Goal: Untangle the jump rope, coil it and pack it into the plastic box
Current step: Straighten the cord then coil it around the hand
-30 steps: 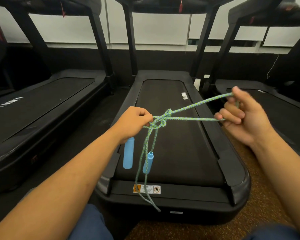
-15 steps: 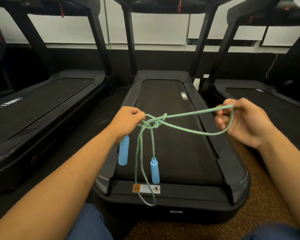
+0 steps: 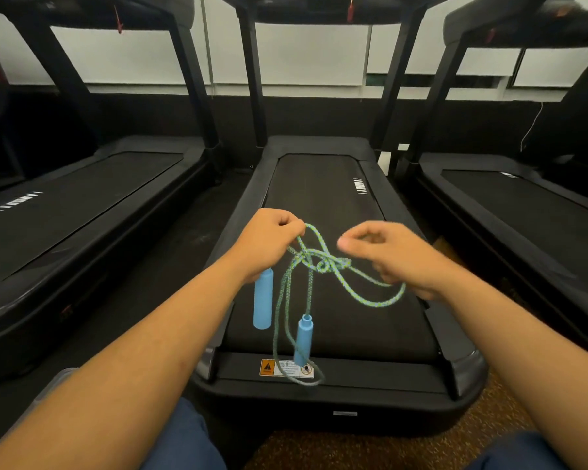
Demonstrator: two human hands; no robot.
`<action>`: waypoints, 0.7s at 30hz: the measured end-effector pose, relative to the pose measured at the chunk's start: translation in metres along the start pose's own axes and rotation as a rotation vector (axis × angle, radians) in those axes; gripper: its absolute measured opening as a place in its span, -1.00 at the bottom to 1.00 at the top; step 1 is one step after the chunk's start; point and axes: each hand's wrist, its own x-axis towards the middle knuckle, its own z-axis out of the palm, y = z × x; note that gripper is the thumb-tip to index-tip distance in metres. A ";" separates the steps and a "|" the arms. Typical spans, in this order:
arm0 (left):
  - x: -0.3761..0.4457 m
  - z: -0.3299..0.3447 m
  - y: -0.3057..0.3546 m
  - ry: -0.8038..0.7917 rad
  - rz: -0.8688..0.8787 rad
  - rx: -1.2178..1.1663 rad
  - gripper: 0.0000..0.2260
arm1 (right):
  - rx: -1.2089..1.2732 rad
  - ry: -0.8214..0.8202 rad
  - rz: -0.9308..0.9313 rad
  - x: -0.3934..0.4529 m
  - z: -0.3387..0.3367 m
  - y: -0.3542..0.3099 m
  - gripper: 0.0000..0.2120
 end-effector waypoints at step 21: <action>0.015 -0.013 -0.006 0.036 -0.010 0.029 -0.74 | 0.200 -0.107 -0.035 0.062 -0.018 -0.031 -0.96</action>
